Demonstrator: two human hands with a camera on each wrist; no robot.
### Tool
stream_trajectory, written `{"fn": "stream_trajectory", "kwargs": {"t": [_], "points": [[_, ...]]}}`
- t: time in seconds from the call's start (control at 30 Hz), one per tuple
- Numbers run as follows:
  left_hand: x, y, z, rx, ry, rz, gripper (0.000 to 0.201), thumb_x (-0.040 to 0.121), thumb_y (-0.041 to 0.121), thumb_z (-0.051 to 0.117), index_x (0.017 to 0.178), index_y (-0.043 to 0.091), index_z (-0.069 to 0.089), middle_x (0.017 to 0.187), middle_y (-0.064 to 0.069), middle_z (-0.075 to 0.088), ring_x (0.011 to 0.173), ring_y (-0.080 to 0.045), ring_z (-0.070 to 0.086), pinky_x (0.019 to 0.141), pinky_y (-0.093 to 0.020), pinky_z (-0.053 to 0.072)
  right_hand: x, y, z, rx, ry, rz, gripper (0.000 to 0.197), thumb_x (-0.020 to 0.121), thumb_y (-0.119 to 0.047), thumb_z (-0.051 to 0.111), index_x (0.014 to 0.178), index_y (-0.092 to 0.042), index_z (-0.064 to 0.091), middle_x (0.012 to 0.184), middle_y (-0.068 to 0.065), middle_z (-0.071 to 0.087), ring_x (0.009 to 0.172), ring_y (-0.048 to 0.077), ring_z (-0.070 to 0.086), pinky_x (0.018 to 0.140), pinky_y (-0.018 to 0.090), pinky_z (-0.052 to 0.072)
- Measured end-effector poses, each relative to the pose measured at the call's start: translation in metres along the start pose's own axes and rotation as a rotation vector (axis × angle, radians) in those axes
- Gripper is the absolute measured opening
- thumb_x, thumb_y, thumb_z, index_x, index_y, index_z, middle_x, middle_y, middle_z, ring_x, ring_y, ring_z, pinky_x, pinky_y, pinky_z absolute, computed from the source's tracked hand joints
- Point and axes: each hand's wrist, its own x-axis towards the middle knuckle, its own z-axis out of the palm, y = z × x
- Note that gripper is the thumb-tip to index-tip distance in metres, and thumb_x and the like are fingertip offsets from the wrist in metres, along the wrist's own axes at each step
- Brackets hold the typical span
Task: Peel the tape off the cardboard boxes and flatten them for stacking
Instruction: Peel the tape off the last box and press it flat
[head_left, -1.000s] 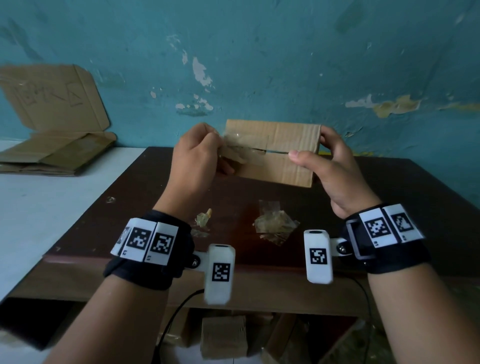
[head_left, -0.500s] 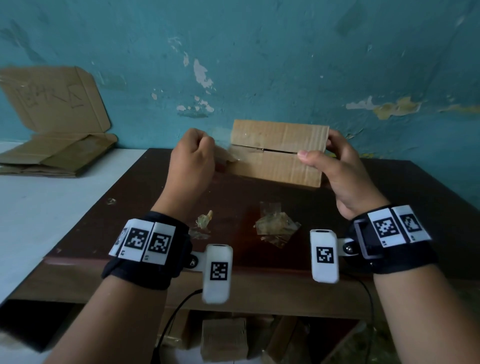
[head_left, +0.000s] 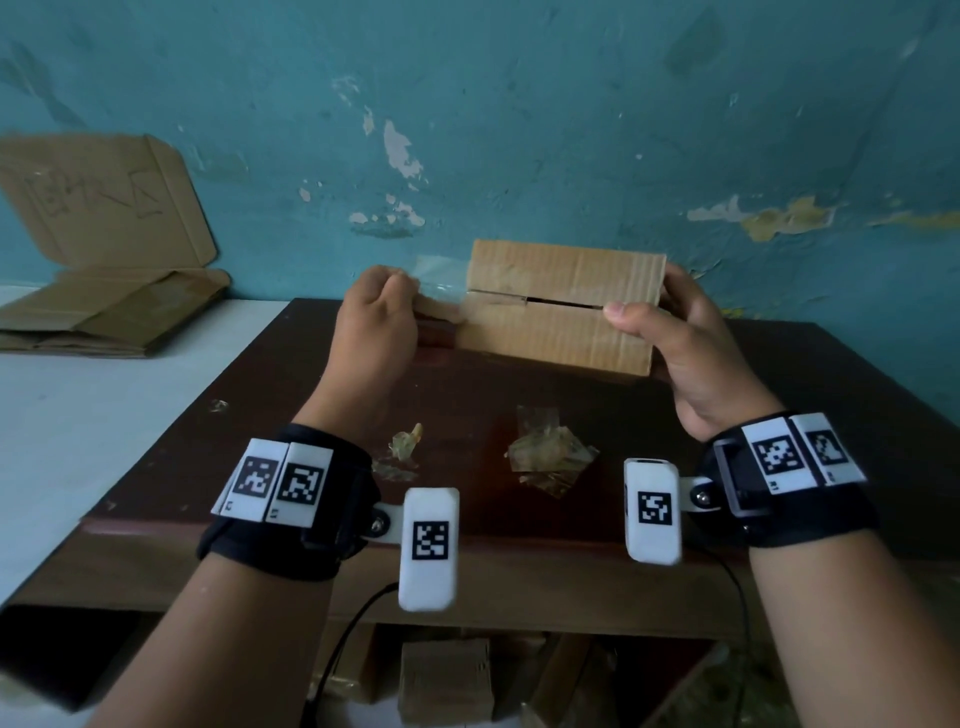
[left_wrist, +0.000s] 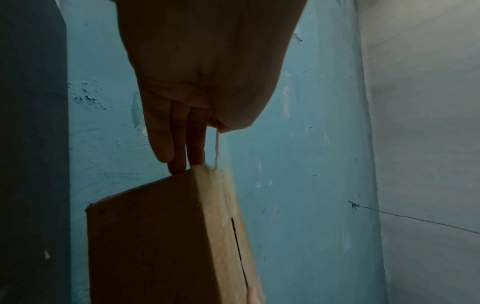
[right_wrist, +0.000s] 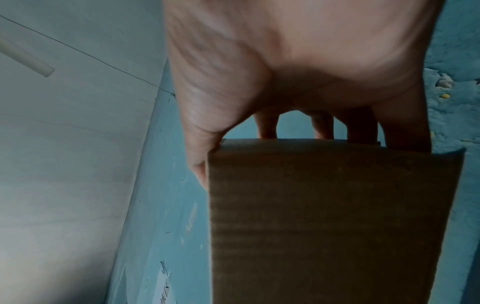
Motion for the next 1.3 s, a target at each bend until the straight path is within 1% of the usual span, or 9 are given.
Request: {"fn": "stream_trajectory", "kwargs": {"t": [0.27, 0.47, 0.57, 0.7, 0.83, 0.93, 1.07, 1.17, 1.3], "points": [[0.004, -0.003, -0.004, -0.092, -0.028, -0.108, 0.016, 0.105, 0.014, 0.039, 0.092, 0.014, 0.049, 0.068, -0.003, 0.074, 0.059, -0.021, 0.07, 0.057, -0.035, 0.057, -0.001, 0.003, 0.002, 0.01, 0.004, 0.027, 0.044, 0.072, -0.032, 0.076, 0.113, -0.034, 0.063, 0.116, -0.004, 0.068, 0.099, 0.009, 0.071, 0.078, 0.031, 0.057], [0.006, -0.007, -0.011, -0.18, -0.058, -0.105, 0.028, 0.1, -0.002, 0.044, 0.087, 0.022, 0.04, 0.086, -0.011, 0.078, 0.075, -0.026, 0.074, 0.057, -0.033, 0.056, 0.0, 0.006, 0.0, -0.016, 0.024, 0.038, 0.048, 0.07, -0.033, 0.077, 0.116, -0.031, 0.062, 0.113, -0.008, 0.069, 0.099, 0.008, 0.07, 0.078, 0.028, 0.054], [0.009, -0.01, -0.017, -0.006, -0.157, -0.018, 0.038, 0.1, -0.009, 0.041, 0.079, 0.02, 0.054, 0.09, -0.001, 0.078, 0.077, -0.02, 0.072, 0.057, -0.03, 0.056, -0.001, 0.008, 0.001, -0.019, 0.026, 0.036, 0.049, 0.07, -0.033, 0.076, 0.117, -0.031, 0.062, 0.113, -0.009, 0.068, 0.097, 0.004, 0.07, 0.077, 0.025, 0.054], [0.004, -0.005, -0.012, 0.169, -0.229, 0.024, 0.049, 0.097, -0.013, 0.037, 0.08, 0.015, 0.073, 0.076, 0.002, 0.076, 0.067, -0.011, 0.07, 0.054, -0.021, 0.054, -0.001, 0.007, 0.004, -0.01, 0.039, 0.023, 0.051, 0.07, -0.034, 0.076, 0.119, -0.031, 0.061, 0.112, -0.01, 0.068, 0.094, 0.001, 0.07, 0.075, 0.023, 0.054], [-0.003, 0.003, -0.009, 0.149, -0.175, 0.068, 0.035, 0.099, 0.009, 0.047, 0.093, 0.02, 0.079, 0.089, 0.0, 0.078, 0.081, -0.017, 0.072, 0.064, -0.026, 0.052, -0.001, 0.005, 0.008, -0.019, 0.08, -0.001, 0.05, 0.071, -0.036, 0.077, 0.118, -0.03, 0.062, 0.11, -0.009, 0.069, 0.098, 0.005, 0.07, 0.08, 0.025, 0.054], [-0.01, 0.004, -0.006, 0.223, -0.143, 0.13, 0.025, 0.101, 0.039, 0.058, 0.093, 0.023, 0.076, 0.086, 0.007, 0.074, 0.076, -0.009, 0.068, 0.066, -0.029, 0.053, -0.003, 0.004, 0.011, -0.027, 0.086, -0.018, 0.046, 0.07, -0.036, 0.077, 0.113, -0.035, 0.061, 0.108, -0.012, 0.068, 0.098, 0.005, 0.069, 0.082, 0.025, 0.055], [-0.008, -0.009, 0.003, 0.522, -0.054, 0.242, 0.051, 0.073, 0.063, 0.081, 0.1, 0.024, 0.064, 0.099, 0.006, 0.068, 0.088, -0.01, 0.066, 0.072, -0.029, 0.053, -0.006, 0.004, 0.02, -0.044, 0.066, -0.045, 0.046, 0.07, -0.036, 0.078, 0.112, -0.035, 0.061, 0.1, -0.022, 0.068, 0.096, 0.0, 0.069, 0.082, 0.024, 0.057], [-0.006, -0.014, 0.005, 0.661, 0.021, 0.312, 0.058, 0.068, 0.066, 0.082, 0.102, 0.023, 0.061, 0.104, 0.007, 0.061, 0.091, -0.009, 0.06, 0.076, -0.028, 0.051, -0.007, 0.004, 0.024, -0.068, 0.057, -0.069, 0.042, 0.069, -0.036, 0.08, 0.106, -0.037, 0.06, 0.094, -0.026, 0.067, 0.091, -0.007, 0.067, 0.079, 0.021, 0.057], [-0.004, -0.014, 0.006, 0.653, 0.036, 0.381, 0.034, 0.079, 0.051, 0.082, 0.09, 0.023, 0.066, 0.101, 0.008, 0.061, 0.084, -0.007, 0.059, 0.072, -0.025, 0.046, -0.007, 0.004, 0.022, -0.079, 0.051, -0.06, 0.041, 0.075, -0.03, 0.083, 0.107, -0.038, 0.059, 0.095, -0.028, 0.067, 0.092, -0.008, 0.066, 0.084, 0.026, 0.055]]}}
